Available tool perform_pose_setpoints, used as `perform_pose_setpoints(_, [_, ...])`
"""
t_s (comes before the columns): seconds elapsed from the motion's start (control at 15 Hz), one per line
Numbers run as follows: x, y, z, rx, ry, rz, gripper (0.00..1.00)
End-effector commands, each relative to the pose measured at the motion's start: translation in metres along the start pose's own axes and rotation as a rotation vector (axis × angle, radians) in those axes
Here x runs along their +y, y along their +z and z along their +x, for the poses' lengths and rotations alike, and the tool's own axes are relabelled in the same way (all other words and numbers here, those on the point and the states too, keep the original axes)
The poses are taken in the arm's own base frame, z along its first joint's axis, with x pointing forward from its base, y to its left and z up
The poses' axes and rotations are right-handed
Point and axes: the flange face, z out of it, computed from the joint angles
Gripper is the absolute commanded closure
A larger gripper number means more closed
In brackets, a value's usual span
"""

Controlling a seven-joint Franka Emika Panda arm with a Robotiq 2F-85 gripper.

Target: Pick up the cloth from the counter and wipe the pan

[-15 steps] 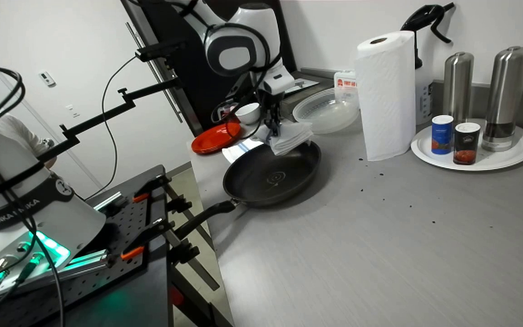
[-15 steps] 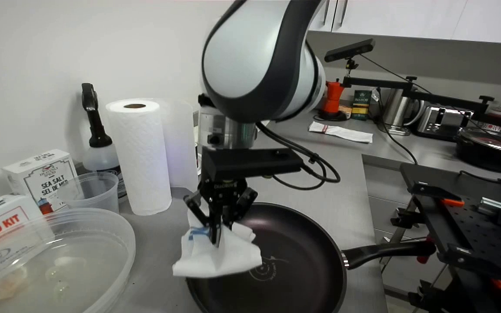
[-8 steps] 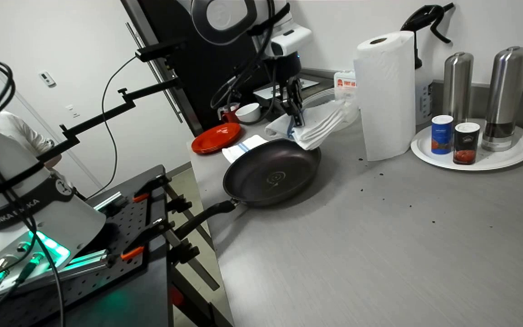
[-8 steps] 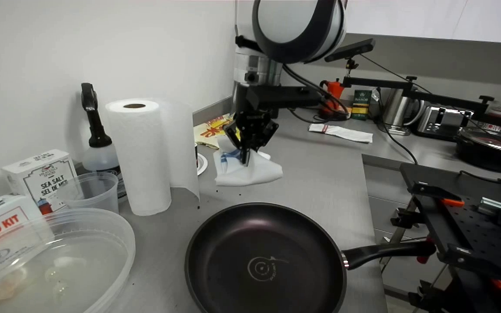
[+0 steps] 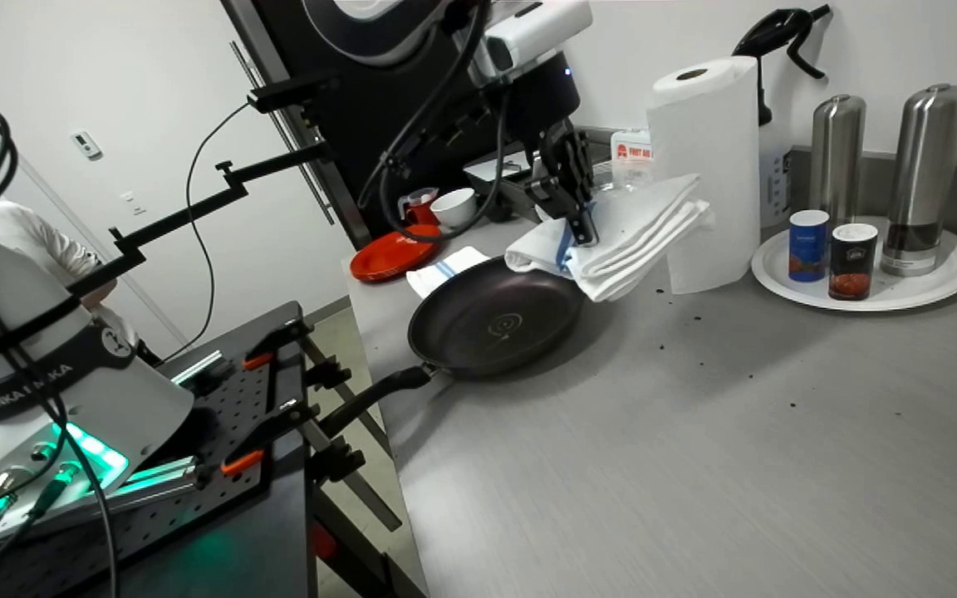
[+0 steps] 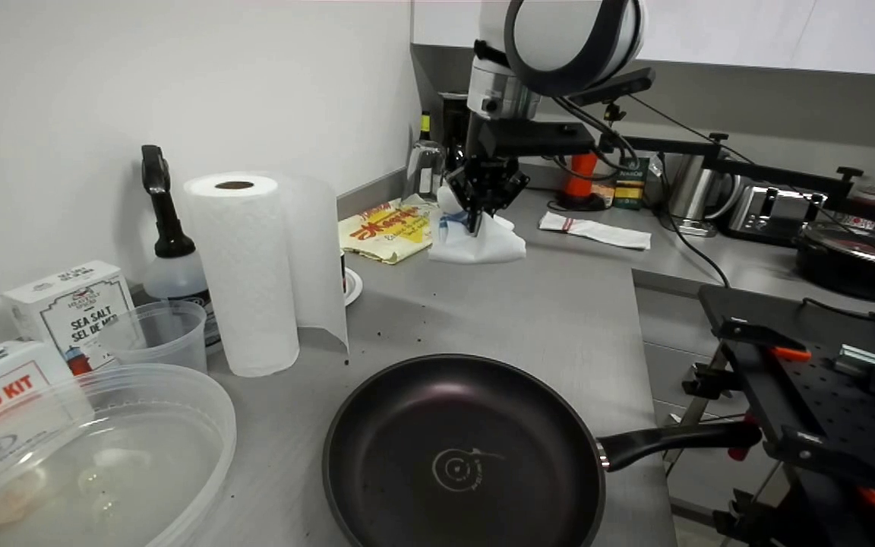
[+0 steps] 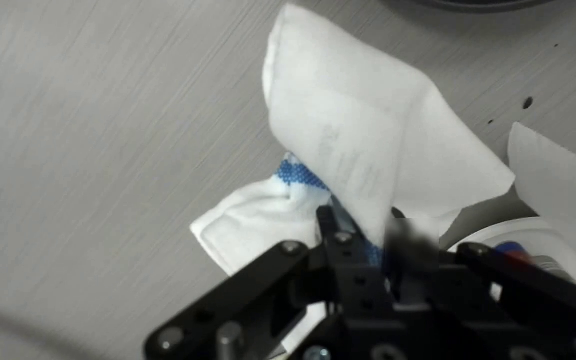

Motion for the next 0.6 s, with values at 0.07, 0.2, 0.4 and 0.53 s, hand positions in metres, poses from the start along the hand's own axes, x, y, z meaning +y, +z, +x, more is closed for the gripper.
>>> perform_pose_setpoints(0.07, [0.027,0.032,0.0,0.0,0.125,-0.031,0.97])
perform_pose_setpoints(0.2, [0.035,0.049,-0.004,-0.02,0.164,-0.047,0.97])
perform_pose_setpoints(0.4, [0.04,0.077,-0.011,-0.052,0.214,-0.066,0.97])
perform_pose_setpoints(0.53, [0.042,0.095,-0.013,-0.072,0.248,-0.074,0.97])
